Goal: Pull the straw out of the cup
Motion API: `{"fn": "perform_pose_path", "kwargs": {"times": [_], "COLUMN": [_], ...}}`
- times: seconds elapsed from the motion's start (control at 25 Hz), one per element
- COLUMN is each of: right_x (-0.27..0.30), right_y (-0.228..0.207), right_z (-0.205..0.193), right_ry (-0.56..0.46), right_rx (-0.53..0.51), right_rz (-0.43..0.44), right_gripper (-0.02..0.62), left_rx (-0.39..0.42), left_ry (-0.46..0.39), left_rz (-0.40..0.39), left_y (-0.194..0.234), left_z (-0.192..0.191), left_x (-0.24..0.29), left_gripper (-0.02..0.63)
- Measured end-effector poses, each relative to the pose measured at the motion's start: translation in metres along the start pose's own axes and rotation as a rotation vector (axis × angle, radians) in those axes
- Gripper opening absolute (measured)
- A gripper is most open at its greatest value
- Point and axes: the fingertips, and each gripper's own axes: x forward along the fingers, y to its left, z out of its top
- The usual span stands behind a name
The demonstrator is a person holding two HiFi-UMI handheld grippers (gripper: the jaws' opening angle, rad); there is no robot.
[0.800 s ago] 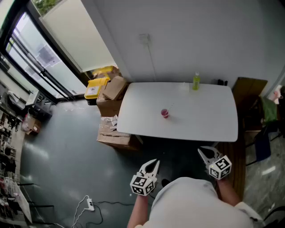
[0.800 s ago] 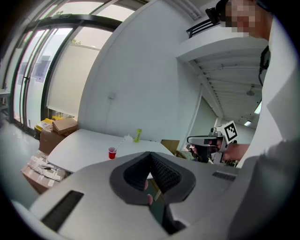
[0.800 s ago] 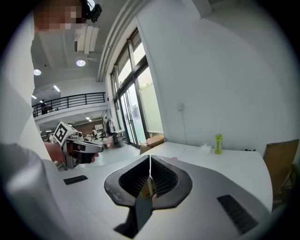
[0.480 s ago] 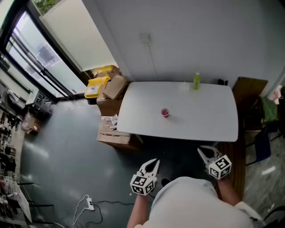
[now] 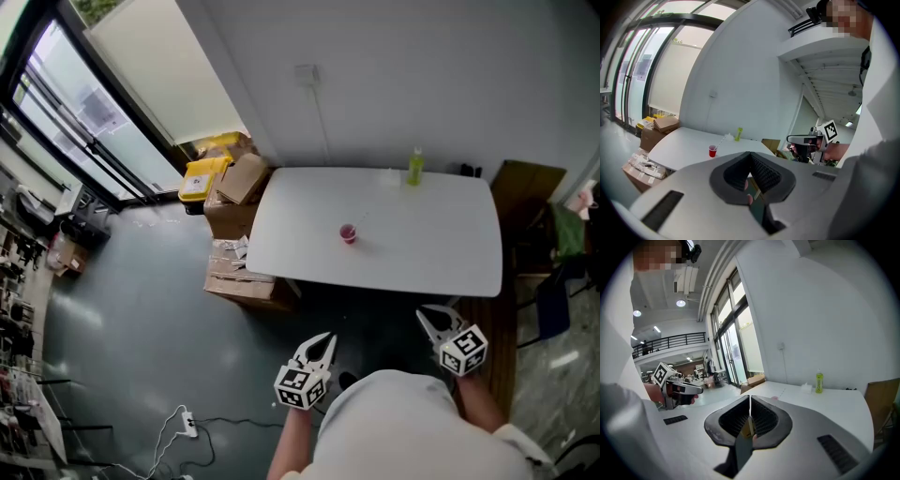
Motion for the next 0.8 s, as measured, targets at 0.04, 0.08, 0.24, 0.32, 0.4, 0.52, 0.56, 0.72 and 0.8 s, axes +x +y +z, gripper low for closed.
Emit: {"fn": "perform_pose_path", "kwargs": {"times": [0.04, 0.08, 0.24, 0.32, 0.4, 0.52, 0.56, 0.72, 0.8], "right_x": [0.0, -0.001, -0.004, -0.006, -0.007, -0.01, -0.011, -0.014, -0.015], "right_y": [-0.001, -0.002, -0.005, -0.007, -0.012, -0.018, -0.02, -0.033, -0.038], "right_z": [-0.001, -0.002, -0.004, -0.001, -0.003, -0.007, -0.008, -0.005, -0.005], "right_ry": [0.002, 0.004, 0.015, 0.018, 0.021, 0.028, 0.031, 0.033, 0.037], "right_rx": [0.0, 0.0, -0.01, -0.011, -0.004, -0.003, -0.005, -0.01, -0.016], "right_rz": [0.002, 0.005, 0.012, 0.013, 0.02, 0.04, 0.045, 0.059, 0.073], "right_gripper": [0.04, 0.04, 0.04, 0.04, 0.04, 0.04, 0.041, 0.041, 0.041], "left_rx": [-0.002, -0.003, -0.014, -0.02, -0.025, -0.037, -0.041, -0.054, -0.057], "left_ry": [0.0, 0.0, 0.0, -0.001, -0.004, -0.011, -0.015, -0.029, -0.036], "left_rz": [0.002, 0.005, 0.019, 0.029, 0.041, 0.063, 0.071, 0.104, 0.117], "left_y": [-0.001, -0.002, -0.007, -0.01, -0.012, -0.016, -0.018, -0.024, -0.028], "left_z": [-0.001, -0.001, -0.004, -0.004, -0.005, -0.008, -0.008, -0.008, -0.008], "left_x": [0.0, 0.0, 0.001, 0.002, 0.003, 0.005, 0.006, 0.011, 0.015], "left_gripper": [0.001, 0.002, 0.002, 0.002, 0.001, 0.002, 0.001, 0.001, 0.001]}}
